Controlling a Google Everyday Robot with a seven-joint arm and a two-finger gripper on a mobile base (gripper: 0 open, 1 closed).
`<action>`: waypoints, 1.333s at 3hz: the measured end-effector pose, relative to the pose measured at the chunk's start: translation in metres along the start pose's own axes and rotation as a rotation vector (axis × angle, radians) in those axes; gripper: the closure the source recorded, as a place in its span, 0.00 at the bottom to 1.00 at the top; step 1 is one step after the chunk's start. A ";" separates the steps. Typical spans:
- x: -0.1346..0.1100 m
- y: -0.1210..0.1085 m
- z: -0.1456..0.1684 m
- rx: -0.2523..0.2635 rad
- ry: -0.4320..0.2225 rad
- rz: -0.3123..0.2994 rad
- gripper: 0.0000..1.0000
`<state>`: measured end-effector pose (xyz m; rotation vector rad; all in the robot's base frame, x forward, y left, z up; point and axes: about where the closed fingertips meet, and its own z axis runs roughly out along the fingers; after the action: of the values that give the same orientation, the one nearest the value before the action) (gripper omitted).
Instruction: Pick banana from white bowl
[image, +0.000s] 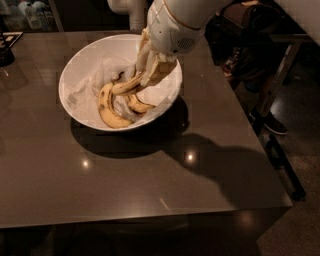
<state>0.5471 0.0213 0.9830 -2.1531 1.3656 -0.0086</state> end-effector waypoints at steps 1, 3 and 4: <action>-0.003 0.007 -0.017 0.057 -0.037 -0.004 1.00; -0.011 0.041 -0.052 0.180 -0.108 0.000 1.00; -0.013 0.061 -0.065 0.225 -0.124 0.014 1.00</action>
Offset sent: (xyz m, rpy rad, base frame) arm -0.0568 -0.0356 0.0286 0.2063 -0.1222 0.0048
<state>0.4703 -0.0168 1.0121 -1.9247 1.2466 -0.0214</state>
